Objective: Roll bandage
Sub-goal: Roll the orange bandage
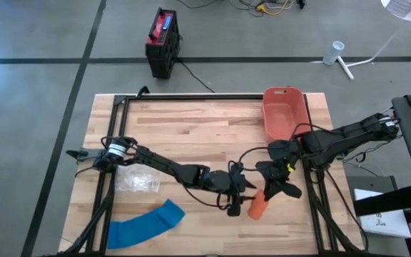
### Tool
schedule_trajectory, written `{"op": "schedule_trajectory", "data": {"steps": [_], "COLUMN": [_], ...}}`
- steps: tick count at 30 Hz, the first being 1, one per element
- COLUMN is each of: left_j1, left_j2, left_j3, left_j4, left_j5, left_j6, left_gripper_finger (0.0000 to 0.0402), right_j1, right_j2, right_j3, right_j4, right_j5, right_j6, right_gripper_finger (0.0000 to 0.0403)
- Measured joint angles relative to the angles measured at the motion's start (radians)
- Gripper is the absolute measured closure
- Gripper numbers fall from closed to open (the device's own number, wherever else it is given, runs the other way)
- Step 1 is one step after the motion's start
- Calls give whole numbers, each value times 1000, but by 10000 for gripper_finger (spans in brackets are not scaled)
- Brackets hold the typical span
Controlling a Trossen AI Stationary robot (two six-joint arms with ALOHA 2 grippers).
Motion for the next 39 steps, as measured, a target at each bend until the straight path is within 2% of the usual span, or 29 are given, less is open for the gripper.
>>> {"op": "schedule_trajectory", "data": {"steps": [8,13,22,31,35,39], "left_j1": [-1,9,8,4,4,13], "left_j2": [-39,-67,-203,-327,-365,-413], "left_j3": [1,3,3,5,5,5], "left_j4": [7,-46,-238,-392,-449,-530], "left_j5": [31,31,74,101,102,101], "left_j6": [-1,10,43,-5,-2,24], "left_gripper_finger": [187,165,152,168,156,140], "right_j1": [1,1,5,16,16,17], "right_j2": [0,-1,-20,-47,-45,-48], "right_j3": [11,11,11,12,12,12], "right_j4": [69,120,224,331,348,351], "right_j5": [26,36,130,231,247,319], "right_j6": [-74,-157,-350,-556,-603,-633], "right_gripper_finger": [394,394,394,394,394,394]}}
